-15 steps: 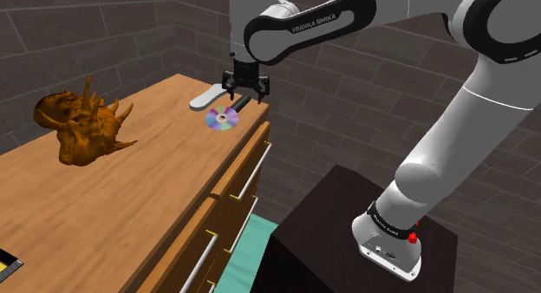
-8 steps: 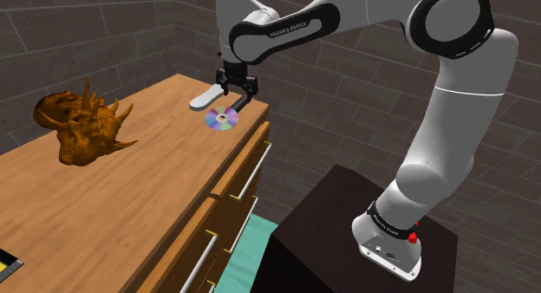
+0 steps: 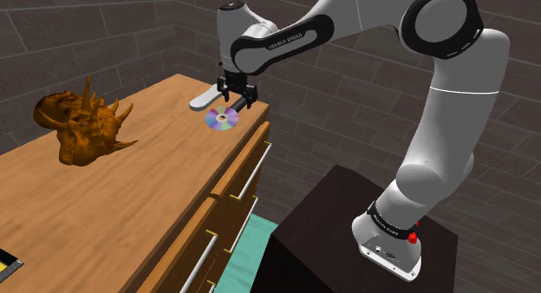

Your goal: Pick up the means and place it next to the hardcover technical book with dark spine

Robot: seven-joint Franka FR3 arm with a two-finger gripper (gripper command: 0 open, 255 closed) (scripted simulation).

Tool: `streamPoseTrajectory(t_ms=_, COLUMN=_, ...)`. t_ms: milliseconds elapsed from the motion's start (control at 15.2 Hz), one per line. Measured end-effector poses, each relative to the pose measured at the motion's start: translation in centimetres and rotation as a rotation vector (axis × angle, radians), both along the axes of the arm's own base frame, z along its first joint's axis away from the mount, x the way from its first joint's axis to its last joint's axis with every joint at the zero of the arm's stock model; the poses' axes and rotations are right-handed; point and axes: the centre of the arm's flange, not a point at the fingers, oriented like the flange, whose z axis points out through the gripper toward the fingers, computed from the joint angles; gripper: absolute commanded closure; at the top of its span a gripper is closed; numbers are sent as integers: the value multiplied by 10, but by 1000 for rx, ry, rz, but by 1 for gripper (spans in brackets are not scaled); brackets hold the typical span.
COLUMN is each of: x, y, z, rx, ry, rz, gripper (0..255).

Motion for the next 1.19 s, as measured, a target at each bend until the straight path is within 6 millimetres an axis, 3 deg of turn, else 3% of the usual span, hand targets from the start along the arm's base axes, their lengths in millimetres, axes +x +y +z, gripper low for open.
streamPoseTrajectory(t_ms=264, x=0, y=0, z=-1, rx=0, ry=0, rz=0, gripper=0)
streamPoseTrajectory(t_ms=330, x=0, y=0, z=-1, rx=0, ry=0, rz=0, gripper=255)
streamPoseTrajectory(t_ms=1188, x=1, y=0, z=10, rx=0, ry=-2, rz=0, gripper=255)
